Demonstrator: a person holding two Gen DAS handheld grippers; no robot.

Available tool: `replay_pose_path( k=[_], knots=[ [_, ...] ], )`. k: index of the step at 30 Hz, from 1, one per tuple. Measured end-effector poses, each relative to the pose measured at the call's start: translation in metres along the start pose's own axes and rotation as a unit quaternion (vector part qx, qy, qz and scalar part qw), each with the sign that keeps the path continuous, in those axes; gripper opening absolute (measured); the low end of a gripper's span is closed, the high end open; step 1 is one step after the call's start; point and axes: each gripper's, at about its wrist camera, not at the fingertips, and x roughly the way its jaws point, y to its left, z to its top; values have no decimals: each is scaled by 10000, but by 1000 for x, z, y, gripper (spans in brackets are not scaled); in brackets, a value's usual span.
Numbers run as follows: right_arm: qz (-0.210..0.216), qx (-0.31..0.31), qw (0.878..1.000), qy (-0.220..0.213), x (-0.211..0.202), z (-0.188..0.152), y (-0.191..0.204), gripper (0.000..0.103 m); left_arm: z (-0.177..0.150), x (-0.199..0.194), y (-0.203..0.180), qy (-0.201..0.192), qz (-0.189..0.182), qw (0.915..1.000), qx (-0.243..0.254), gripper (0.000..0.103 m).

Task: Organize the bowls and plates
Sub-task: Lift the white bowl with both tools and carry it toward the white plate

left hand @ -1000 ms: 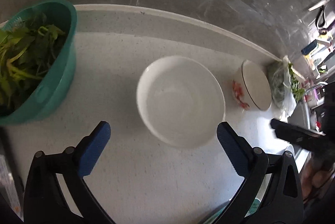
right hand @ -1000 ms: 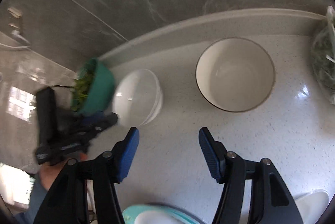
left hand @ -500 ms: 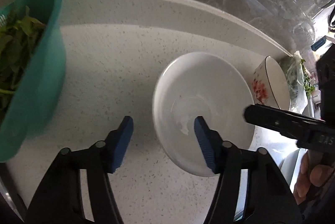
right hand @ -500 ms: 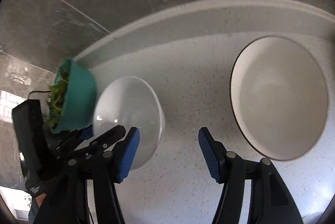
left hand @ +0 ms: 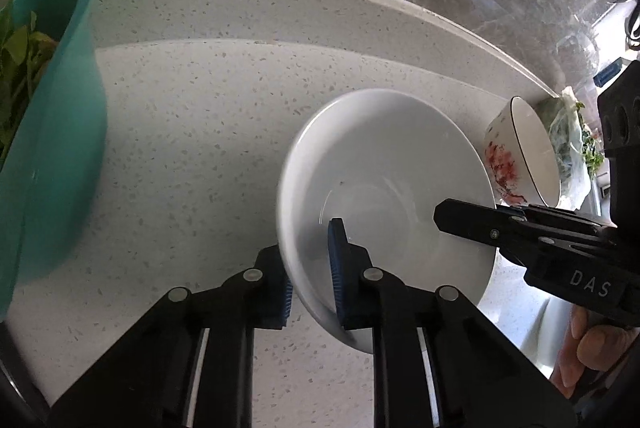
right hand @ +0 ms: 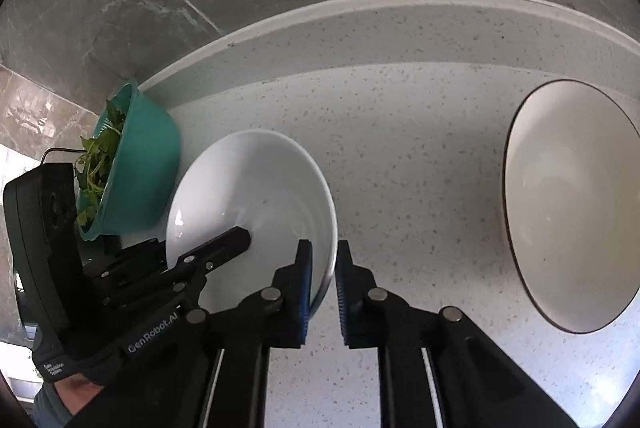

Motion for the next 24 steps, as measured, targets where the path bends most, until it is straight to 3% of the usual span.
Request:
replay_pose_path(
  k=[7, 15, 24],
  knots=[
    [54, 27, 9999, -160, -16, -7, 5, 12, -6, -21, -12, -73, 0, 9999, 114, 13],
    [146, 298, 9979, -551, -76, -36, -10, 12, -25, -58, -59, -132, -318, 9981, 516, 13],
    [157, 830, 9919, -952, -165, -129, -72, 12, -87, -92, -165, -33, -847, 9898, 1141, 13]
  ],
)
